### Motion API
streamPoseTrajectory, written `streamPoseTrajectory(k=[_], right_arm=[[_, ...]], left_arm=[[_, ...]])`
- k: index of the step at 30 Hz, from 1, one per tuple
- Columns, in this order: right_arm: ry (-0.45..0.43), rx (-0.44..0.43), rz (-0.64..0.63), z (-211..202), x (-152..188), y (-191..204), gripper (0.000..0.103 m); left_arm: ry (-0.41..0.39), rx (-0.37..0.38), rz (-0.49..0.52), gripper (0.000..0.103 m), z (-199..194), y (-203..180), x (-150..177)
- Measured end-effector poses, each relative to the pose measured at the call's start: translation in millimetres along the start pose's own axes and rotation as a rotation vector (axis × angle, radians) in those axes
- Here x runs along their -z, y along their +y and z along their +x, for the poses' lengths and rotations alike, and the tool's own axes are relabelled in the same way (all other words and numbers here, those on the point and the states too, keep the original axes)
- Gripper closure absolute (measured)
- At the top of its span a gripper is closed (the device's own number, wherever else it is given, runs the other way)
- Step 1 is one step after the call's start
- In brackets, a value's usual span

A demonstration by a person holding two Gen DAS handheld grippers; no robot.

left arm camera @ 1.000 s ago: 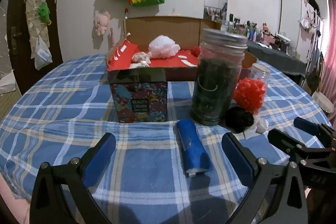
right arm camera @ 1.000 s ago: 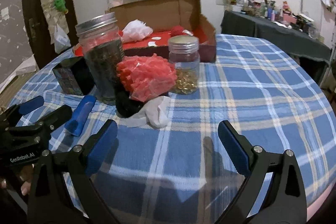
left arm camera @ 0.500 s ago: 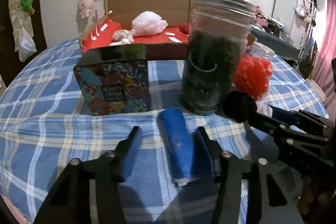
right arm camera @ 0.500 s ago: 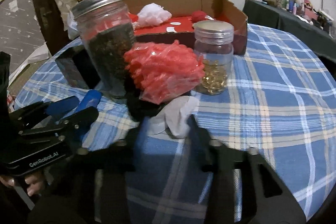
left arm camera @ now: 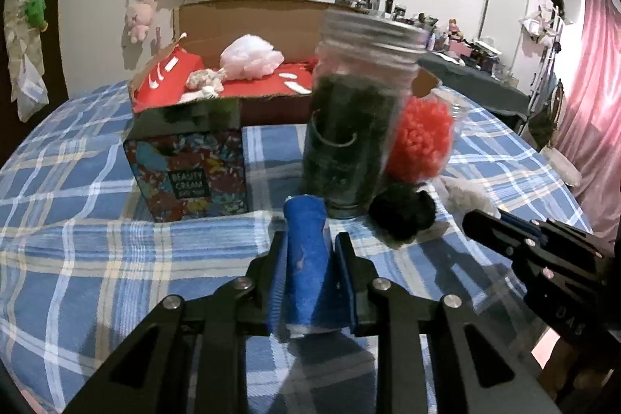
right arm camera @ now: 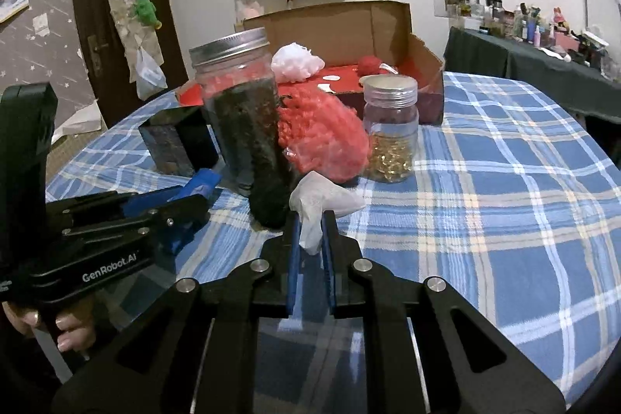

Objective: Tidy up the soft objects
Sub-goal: 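Grasp the white tissue with the right tool while the left tool grasps the blue rolled cloth, then carry the tissue with the right tool while the left tool carries the blue roll into the box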

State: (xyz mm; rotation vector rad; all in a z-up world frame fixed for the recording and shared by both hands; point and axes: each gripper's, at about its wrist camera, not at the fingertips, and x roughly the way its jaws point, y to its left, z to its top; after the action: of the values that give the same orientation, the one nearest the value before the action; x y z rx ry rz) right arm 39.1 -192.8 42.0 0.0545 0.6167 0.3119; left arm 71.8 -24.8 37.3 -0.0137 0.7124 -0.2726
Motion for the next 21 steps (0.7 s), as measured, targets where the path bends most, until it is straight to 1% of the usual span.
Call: streamPoseTrajectory(k=[8, 21], right_arm=[[-0.016, 0.006, -0.026, -5, 4, 7, 0.093], [-0.046, -0.001, -0.017, -14, 3, 7, 0.093]], left_arm=[[-0.025, -0.003, 0.011, 0.077, -5, -3, -1], [-0.037, -0.01, 0.014, 0.078, -11, -3, -1]])
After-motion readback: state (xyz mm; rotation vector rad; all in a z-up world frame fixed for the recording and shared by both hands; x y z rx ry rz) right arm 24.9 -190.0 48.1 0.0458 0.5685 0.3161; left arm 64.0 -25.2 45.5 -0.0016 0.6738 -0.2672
